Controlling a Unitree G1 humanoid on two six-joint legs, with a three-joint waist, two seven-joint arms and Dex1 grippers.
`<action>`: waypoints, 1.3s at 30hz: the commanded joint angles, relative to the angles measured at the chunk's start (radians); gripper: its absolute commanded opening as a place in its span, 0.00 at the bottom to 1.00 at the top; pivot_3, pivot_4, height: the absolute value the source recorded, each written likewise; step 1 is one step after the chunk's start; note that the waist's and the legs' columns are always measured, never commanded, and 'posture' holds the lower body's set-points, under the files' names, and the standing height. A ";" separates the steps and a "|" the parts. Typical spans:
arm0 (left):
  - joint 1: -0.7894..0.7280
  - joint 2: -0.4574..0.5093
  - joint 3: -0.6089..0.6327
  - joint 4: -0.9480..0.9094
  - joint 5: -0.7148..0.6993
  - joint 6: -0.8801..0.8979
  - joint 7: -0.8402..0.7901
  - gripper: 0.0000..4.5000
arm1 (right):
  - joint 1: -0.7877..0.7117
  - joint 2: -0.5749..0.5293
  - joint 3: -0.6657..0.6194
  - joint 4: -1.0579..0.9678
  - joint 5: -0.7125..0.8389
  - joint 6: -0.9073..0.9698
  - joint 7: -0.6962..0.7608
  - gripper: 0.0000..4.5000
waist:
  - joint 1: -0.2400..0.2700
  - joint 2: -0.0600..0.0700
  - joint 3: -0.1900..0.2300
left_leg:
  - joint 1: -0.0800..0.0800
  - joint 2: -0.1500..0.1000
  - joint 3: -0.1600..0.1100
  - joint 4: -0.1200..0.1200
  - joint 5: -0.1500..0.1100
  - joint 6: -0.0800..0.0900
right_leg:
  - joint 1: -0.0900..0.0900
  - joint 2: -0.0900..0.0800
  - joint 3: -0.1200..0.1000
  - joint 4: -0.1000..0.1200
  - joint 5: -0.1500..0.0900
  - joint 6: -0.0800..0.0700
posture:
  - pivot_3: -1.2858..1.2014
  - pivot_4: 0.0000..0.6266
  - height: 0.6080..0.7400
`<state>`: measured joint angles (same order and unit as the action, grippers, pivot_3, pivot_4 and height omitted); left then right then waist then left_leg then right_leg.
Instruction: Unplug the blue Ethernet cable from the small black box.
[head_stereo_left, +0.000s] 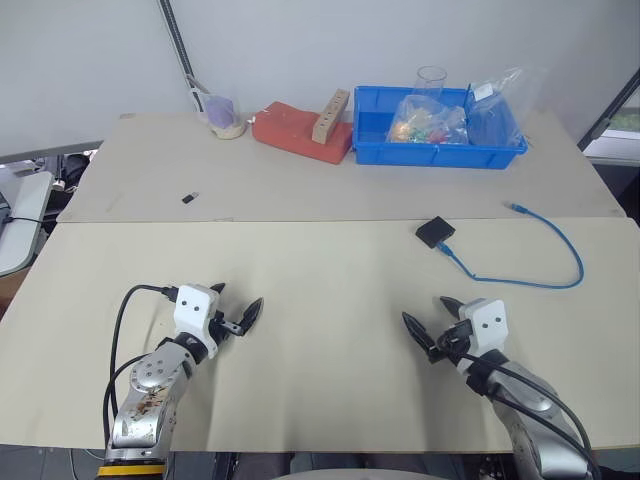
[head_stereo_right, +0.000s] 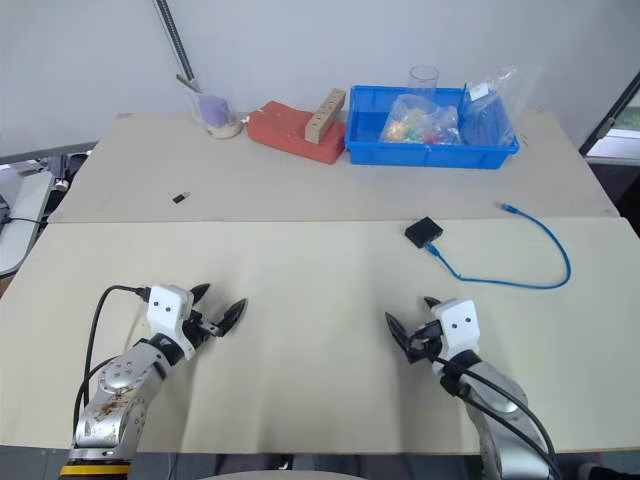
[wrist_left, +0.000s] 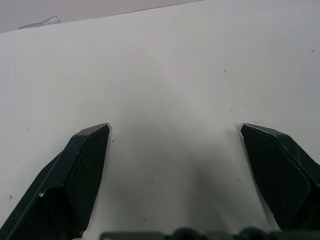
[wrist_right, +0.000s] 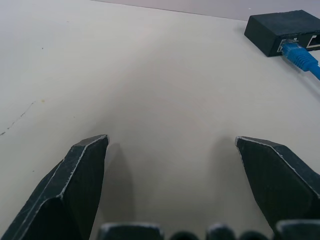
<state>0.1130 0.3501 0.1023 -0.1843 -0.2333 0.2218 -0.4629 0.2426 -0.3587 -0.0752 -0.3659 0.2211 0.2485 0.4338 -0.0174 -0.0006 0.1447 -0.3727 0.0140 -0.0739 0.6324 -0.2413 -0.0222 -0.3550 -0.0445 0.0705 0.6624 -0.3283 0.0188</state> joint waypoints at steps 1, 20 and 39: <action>-0.014 0.020 0.013 -0.044 -0.021 0.026 -0.013 0.99 | -0.018 -0.013 -0.019 -0.045 0.017 0.026 -0.001 1.00 | 0.000 0.000 0.000 | 0.000 0.000 0.000 0.000 0.000 0.000 | 0.000 0.000 0.000 0.000 0.000 0.000 | 0.52 0.24 1.00; -0.634 0.215 -0.246 -0.076 -0.275 0.257 -0.610 0.99 | -0.624 -0.354 -0.042 0.493 0.112 0.301 0.296 1.00 | -0.021 -0.003 0.003 | -0.002 0.000 0.000 0.001 0.000 0.001 | 0.000 0.002 -0.001 -0.001 0.000 0.000 | 0.52 0.24 1.00; -0.608 0.271 -0.215 -0.098 -0.291 0.261 -0.650 1.00 | -0.944 -0.269 0.088 1.099 -0.070 -0.026 0.508 0.58 | -0.034 -0.002 0.005 | -0.003 0.000 0.000 0.006 0.000 0.001 | 0.000 0.002 0.000 0.001 0.000 0.000 | 0.52 0.24 1.00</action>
<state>-0.4932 0.6113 -0.1389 -0.2478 -0.5112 0.4853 -1.1148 -0.6897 -0.6399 0.0002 0.7184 0.1619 0.2529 0.9172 -0.0513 -0.0025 0.1497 -0.3760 0.0144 -0.0735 0.6387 -0.2413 -0.0211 -0.3551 -0.0423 0.0701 0.6632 -0.3283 0.0186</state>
